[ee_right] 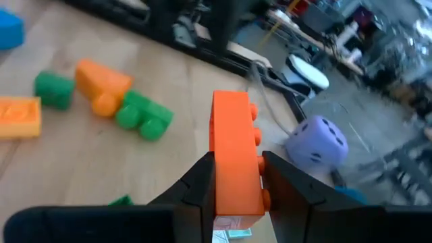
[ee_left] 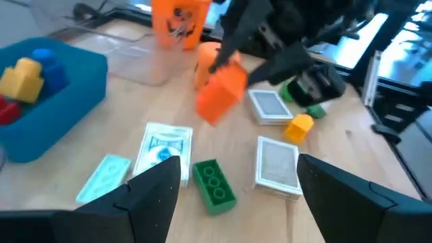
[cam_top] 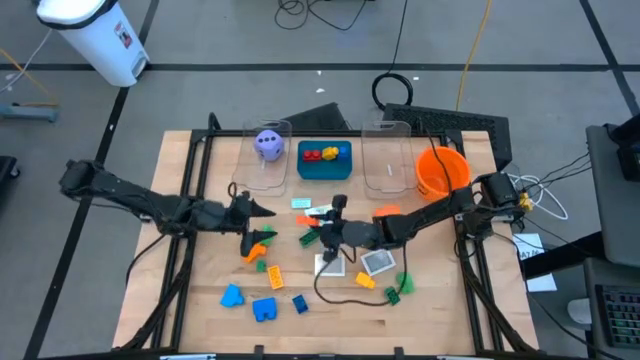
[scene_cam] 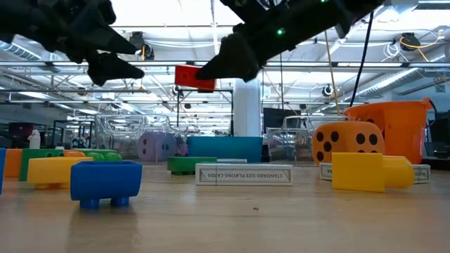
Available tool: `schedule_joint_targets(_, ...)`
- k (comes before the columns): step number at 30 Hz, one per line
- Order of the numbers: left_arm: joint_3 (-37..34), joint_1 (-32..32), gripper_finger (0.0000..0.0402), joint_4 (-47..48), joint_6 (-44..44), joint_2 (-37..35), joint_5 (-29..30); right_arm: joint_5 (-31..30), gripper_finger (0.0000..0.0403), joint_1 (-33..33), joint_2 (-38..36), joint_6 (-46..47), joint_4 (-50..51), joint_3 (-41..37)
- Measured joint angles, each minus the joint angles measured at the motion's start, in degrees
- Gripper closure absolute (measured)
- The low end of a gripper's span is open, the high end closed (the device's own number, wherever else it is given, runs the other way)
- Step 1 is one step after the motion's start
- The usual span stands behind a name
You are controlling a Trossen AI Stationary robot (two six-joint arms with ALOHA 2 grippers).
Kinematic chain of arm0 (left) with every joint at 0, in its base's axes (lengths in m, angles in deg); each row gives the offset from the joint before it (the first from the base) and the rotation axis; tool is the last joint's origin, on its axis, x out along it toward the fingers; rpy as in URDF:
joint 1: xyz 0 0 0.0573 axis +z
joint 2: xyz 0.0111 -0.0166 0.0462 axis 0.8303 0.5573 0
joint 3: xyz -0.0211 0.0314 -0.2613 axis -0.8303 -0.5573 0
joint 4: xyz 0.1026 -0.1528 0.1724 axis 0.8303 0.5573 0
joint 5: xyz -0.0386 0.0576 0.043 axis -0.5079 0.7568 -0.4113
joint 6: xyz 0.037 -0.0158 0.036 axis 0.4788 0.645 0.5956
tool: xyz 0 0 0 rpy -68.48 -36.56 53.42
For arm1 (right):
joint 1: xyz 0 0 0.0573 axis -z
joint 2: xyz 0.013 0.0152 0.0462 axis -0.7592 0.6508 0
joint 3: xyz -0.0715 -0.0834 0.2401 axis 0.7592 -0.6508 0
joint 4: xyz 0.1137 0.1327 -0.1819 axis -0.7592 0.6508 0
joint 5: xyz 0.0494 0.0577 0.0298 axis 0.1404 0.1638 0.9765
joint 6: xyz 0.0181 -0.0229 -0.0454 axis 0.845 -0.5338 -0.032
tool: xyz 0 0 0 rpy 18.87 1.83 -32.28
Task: Pick & Place Toys
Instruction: Put the orange game piece into the blue bin
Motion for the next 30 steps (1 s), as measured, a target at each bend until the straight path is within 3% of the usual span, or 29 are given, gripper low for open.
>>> schedule_joint_targets(6, 5.8, 7.6, 0.0126, 7.0, 4.4, 0.5, -7.2, -0.1, 0.0312, -3.0, 0.6, -2.8, 0.1, 0.0)
schedule_joint_targets(10, 12.0, 12.0, 0.0130, 12.4, 6.1, 4.4, -14.3, -0.4, 0.0312, -3.9, 0.5, -7.7, -0.5, 0.0)
schedule_joint_targets(16, 23.6, 16.8, 0.0119, 23.4, 7.0, 15.2, -24.0, -3.2, 0.0312, -4.2, 0.5, -10.0, -0.1, 0.0)
schedule_joint_targets(25, 37.1, 20.3, 0.0114, 29.3, 8.9, 30.9, -38.5, -4.1, 0.0312, -4.6, 0.5, -11.3, 0.3, 0.0)
schedule_joint_targets(30, 42.1, 22.0, 0.0126, 33.8, 8.9, 36.3, -42.4, -8.0, 0.0312, -5.3, 0.5, -14.0, 0.3, 0.0)
